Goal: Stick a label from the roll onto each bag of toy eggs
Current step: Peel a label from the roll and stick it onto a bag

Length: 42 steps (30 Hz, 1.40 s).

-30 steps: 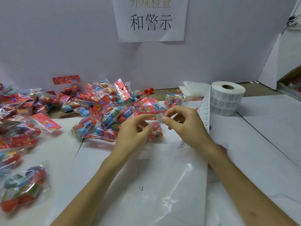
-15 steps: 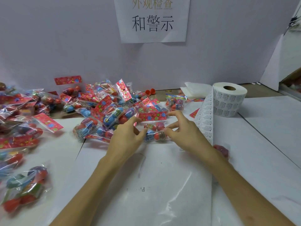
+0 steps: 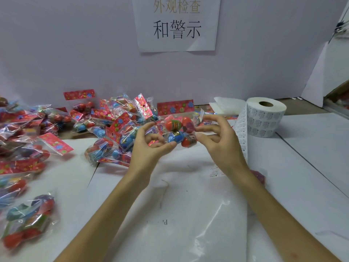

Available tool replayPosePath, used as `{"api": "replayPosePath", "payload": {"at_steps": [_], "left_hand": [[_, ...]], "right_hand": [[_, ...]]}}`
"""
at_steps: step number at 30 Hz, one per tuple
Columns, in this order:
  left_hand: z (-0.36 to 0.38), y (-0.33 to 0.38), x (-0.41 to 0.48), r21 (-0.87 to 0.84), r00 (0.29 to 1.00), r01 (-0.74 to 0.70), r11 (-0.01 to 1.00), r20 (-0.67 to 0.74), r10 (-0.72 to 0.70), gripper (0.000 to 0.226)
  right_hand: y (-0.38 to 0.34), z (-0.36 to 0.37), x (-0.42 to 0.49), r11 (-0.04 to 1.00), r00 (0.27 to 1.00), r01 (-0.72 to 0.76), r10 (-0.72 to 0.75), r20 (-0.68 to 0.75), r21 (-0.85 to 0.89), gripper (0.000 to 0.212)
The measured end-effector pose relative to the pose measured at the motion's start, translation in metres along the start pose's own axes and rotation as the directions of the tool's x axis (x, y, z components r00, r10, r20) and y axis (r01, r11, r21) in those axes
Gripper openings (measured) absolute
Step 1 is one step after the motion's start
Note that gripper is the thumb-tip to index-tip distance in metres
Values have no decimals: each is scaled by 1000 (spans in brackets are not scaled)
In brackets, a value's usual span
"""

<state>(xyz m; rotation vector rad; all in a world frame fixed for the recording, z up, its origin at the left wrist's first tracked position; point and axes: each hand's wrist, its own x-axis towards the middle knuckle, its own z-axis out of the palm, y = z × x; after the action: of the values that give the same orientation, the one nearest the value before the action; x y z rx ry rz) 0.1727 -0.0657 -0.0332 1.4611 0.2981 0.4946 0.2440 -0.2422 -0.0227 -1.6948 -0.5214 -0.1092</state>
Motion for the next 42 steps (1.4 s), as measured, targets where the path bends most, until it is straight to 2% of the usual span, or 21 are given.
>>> {"api": "replayPosePath", "payload": {"at_steps": [2,4,5,9,13,17,19,20,23,26,37,42], "left_hand": [[-3,5,0,-108,982,136,985,147,-120,70],[-4,6,-2,-151,939,221,963,300,-169,63],[-3,6,-4,-146,927,238,960,331,-179,62],[2,5,-6,-140,947,263,954,229,-227,61],[-2,4,-2,-231,952,289,929,176,-252,50],[-2,5,-2,-352,955,296,888,125,-268,41],[-3,6,-2,-434,957,291,853,112,-269,39],[-3,7,-3,-467,958,286,837,113,-264,39],[-3,8,-3,-511,961,270,816,94,-259,35],[-4,8,-3,-499,962,266,825,79,-262,17],[-3,11,-3,-493,959,275,826,74,-275,27],[-3,11,-3,-487,957,280,827,78,-278,23]], "right_hand": [[-4,2,-3,998,999,43,-44,28,34,37],[-7,4,-5,995,994,85,-89,67,55,40],[-8,5,-6,993,990,102,-107,88,59,42],[-10,6,-9,992,978,113,-123,167,64,48],[-12,7,-10,986,967,97,-126,223,138,49],[-14,8,-9,970,973,165,-190,132,179,40],[-15,7,-6,953,985,108,-141,96,283,35],[-15,6,-5,930,991,31,-76,112,365,32],[-17,5,-3,806,951,-257,114,286,533,24],[-17,11,-6,721,885,-414,178,429,555,20],[-18,20,-13,728,846,-478,230,480,492,30],[-18,20,-12,729,833,-492,234,502,476,30]]}}
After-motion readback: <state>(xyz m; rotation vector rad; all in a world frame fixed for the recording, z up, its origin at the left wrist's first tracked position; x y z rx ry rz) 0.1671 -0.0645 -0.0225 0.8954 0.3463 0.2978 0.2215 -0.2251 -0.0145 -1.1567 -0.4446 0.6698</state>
